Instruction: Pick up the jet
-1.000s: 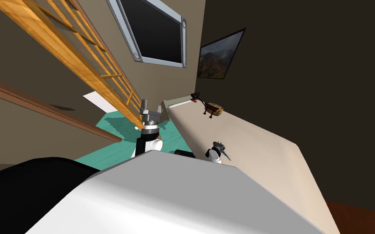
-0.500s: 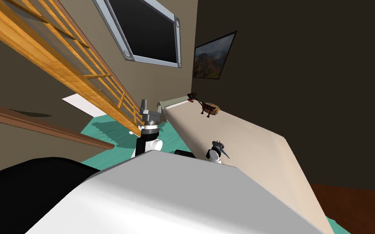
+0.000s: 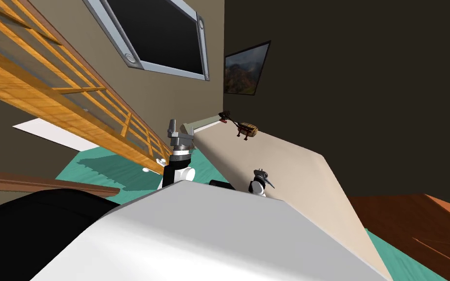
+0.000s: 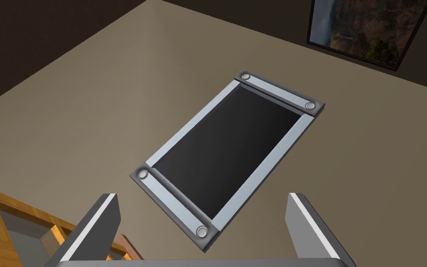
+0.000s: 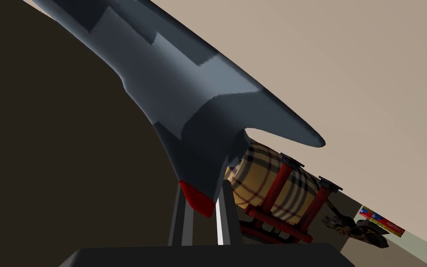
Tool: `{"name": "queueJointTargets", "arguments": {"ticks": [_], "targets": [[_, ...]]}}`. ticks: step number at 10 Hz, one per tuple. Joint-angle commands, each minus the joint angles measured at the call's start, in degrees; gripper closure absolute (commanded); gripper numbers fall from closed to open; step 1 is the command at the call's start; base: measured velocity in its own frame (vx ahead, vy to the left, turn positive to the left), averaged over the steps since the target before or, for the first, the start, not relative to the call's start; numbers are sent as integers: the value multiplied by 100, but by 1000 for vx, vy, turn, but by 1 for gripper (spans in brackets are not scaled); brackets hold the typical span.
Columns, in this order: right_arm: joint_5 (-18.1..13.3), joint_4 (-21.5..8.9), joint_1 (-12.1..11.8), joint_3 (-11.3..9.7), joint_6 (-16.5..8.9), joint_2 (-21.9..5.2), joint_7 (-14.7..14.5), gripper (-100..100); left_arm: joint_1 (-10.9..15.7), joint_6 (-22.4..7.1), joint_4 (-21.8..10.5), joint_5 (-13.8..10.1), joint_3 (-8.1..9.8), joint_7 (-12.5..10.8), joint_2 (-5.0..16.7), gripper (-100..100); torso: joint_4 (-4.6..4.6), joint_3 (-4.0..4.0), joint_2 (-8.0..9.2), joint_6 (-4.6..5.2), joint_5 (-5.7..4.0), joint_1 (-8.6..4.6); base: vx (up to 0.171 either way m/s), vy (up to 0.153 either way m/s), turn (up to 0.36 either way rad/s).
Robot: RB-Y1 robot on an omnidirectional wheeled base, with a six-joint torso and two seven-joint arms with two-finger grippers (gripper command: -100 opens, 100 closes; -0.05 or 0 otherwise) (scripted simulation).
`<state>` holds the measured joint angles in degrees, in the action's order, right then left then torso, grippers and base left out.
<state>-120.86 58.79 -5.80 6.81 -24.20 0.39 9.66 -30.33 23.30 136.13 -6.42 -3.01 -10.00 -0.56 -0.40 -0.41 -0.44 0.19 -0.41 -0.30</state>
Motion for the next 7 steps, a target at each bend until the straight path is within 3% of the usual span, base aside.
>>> {"name": "queueJointTargets", "arguments": {"ticks": [1, 2, 3, 4, 5, 6, 7], "targets": [[-286, 16, -24, 24, 160, 27, -19, 100, 0, 0, 0, 0, 0, 0, 0, 0, 0, 0, 0, 0, 0, 0, -2, 21, -11], [-464, 113, -110, 295, 371, 126, 78, 100, 1, 0, 0, 0, 0, 0, 0, 0, 1, 3, 4, -5, -6, -17, 48, 82, -280], [-635, 113, -110, 325, 527, 126, 78, 100, -1, 0, 0, 0, 1, 0, 0, 0, -4, -3, -4, 10, -1, -2, 50, 112, -488], [-807, 113, -110, 325, 706, 126, 78, 100, -1, 0, 0, 0, 0, 0, 0, 0, -10, -6, -3, 16, 0, 3, 10, 74, -184], [-980, 113, -110, 325, 743, 126, 78, 100, 0, 0, 0, 0, 0, 0, 0, 0, -12, -5, 3, 5, -11, -9, -7, 23, 47], [-870, 90, -97, 317, 665, 106, 91, 100, 1, 0, 0, 0, 0, 0, 1, 0, -11, -4, 5, -2, -19, -25, -4, 6, 23], [-891, 85, -96, 311, 684, 111, 97, 0, 1, 0, 0, 0, 0, 0, 1, 0, -11, -3, 5, 3, -18, -36, 0, 0, 0]]}}
